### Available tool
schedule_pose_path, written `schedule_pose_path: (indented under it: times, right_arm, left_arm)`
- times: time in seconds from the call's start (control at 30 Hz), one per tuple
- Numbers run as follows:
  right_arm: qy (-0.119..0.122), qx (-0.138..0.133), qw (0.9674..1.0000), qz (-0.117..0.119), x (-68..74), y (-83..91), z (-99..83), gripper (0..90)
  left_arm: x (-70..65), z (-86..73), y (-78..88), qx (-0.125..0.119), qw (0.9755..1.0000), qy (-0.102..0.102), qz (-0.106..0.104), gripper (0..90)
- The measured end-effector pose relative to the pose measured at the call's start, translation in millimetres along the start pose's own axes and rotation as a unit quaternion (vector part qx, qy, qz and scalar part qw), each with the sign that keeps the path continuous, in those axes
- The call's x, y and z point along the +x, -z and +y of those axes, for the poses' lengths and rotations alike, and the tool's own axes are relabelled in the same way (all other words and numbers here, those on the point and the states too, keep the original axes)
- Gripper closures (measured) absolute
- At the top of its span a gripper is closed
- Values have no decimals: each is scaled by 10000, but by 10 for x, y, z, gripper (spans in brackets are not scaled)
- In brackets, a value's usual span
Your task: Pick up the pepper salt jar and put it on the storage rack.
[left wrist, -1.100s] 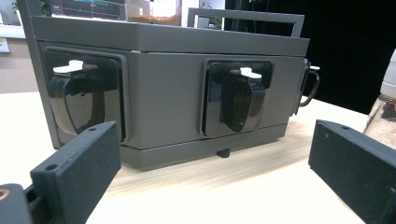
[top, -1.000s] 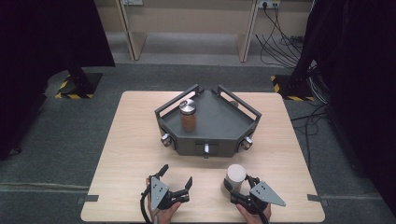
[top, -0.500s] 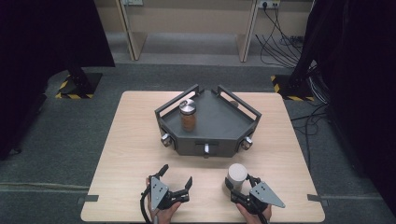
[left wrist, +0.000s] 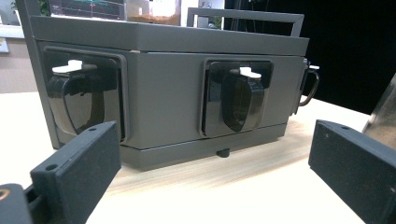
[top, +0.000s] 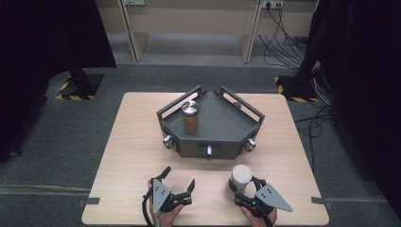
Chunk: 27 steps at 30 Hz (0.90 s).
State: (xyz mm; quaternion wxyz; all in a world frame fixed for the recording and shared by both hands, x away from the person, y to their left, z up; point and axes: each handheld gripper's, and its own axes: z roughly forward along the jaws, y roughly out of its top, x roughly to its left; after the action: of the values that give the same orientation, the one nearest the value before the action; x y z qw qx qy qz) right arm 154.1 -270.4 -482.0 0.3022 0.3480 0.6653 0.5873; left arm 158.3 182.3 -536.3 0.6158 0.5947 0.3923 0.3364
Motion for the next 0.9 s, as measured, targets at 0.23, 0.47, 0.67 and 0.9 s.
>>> schedule_pose_path:
  times: [0.23,0.47,0.67,0.9]
  right_arm:
    - [33,40,9999,98,8,3,117,353]
    - [144,58,9994,305,6,-37,318,353]
    - [156,38,9988,453,9,-103,495,353]
    - [129,46,9985,534,-14,-194,699,353]
  left_arm:
    - [1,-1,0,-2,10000,4,-2,19]
    - [3,-1,1,-4,10000,2,-8,18]
    - [3,-3,1,-8,10000,1,-12,18]
    - [5,-4,2,-12,10000,7,-14,18]
